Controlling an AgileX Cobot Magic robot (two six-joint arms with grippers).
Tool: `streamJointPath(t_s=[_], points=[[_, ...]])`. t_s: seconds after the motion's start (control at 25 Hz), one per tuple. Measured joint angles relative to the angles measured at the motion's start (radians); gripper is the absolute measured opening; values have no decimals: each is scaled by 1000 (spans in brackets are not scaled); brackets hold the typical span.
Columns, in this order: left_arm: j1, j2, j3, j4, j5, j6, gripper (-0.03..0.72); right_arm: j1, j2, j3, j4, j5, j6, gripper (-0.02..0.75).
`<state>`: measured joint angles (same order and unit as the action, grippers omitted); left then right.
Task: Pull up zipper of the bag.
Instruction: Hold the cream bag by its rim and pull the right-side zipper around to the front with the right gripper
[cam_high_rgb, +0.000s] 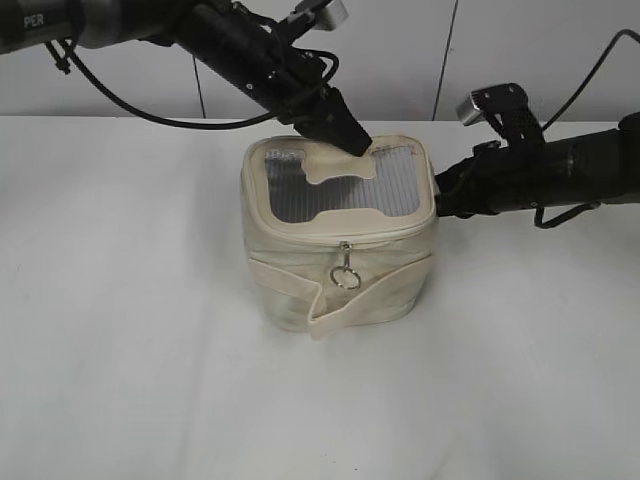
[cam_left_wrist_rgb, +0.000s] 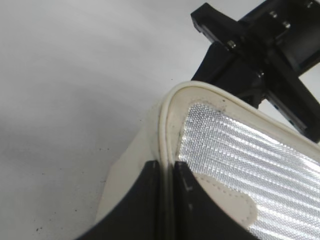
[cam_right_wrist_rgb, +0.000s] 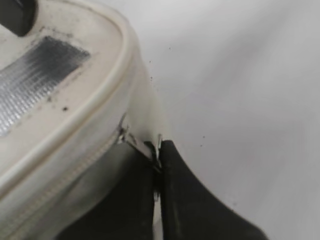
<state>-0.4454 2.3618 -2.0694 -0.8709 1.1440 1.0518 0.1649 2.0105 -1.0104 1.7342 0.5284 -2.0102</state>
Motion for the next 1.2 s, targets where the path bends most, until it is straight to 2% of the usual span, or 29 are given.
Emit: streamJointPath(t_s=[0.08,0.56,0.76,0.88,1.2], points=[[-2,0,0,0,0,-10,46,0,-31,27,-55,-10,65,8],[-6,0,0,3,-25,-115,44,1,-302,300,-212,-36,297,8],[-9,0,0,6,-38,-183,44,8,-378,363,-255,59,384,8],[-13,0,0,13,-59,-216,44,68,-380,366,-241,64,410,8],[-34,-2,0,34,-69,-228,44,369,-317,293,-144,-108,473,8]])
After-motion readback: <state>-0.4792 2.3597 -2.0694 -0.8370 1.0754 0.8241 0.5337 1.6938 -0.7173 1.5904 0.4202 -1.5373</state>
